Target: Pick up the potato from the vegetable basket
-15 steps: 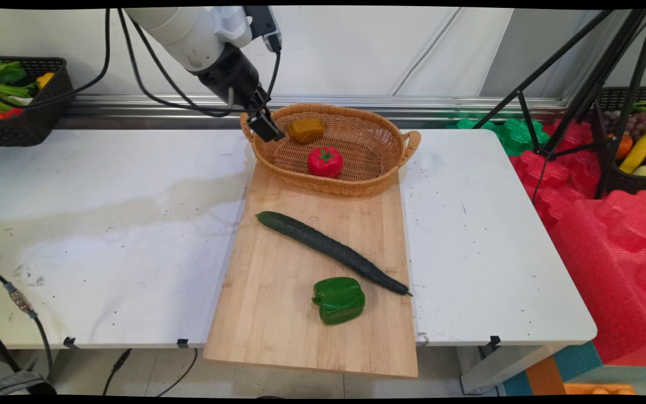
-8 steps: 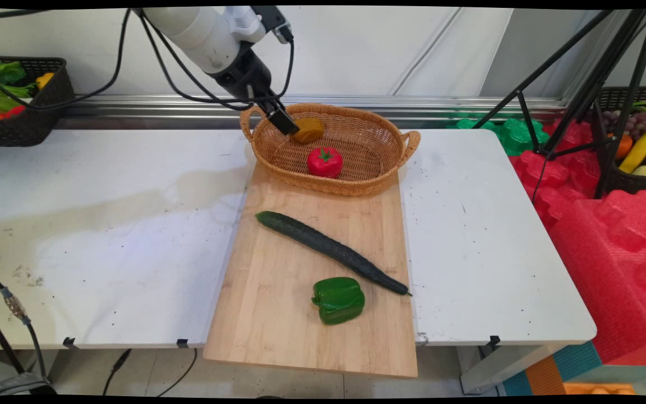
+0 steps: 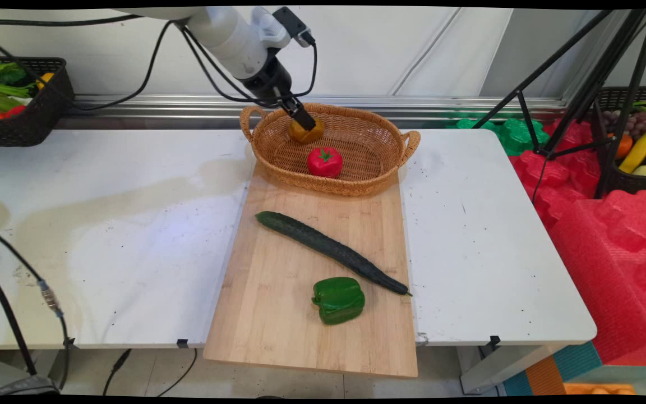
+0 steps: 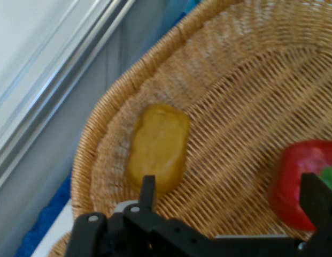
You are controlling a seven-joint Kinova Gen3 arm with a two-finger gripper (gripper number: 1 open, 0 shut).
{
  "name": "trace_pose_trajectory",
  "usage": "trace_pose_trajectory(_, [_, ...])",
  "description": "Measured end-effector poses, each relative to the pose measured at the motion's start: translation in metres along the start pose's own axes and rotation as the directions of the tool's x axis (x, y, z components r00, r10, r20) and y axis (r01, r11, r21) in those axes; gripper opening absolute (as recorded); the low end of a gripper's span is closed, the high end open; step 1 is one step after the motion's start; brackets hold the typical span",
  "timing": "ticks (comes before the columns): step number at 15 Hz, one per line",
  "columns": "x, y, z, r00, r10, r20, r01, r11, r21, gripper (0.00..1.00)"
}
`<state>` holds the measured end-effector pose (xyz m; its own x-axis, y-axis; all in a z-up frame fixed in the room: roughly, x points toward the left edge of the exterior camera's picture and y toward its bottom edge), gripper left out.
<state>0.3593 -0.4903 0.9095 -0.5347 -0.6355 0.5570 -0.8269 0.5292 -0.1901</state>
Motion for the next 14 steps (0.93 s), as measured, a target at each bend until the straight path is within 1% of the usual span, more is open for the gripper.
trace_pose_trajectory(3, [0.010,-0.010,0.025,1.000,-0.005,0.007,0.005,0.999,0.036,1.00])
trace_pose_trajectory(6, [0.015,-0.020,0.052,0.999,0.017,0.033,-0.019,0.998,0.060,1.00])
trace_pose_trajectory(11, [0.019,-0.030,0.089,0.995,0.051,0.080,-0.057,0.996,0.073,1.00])
trace_pose_trajectory(14, [0.018,-0.032,0.106,0.991,0.072,0.109,-0.079,0.995,0.058,1.00])
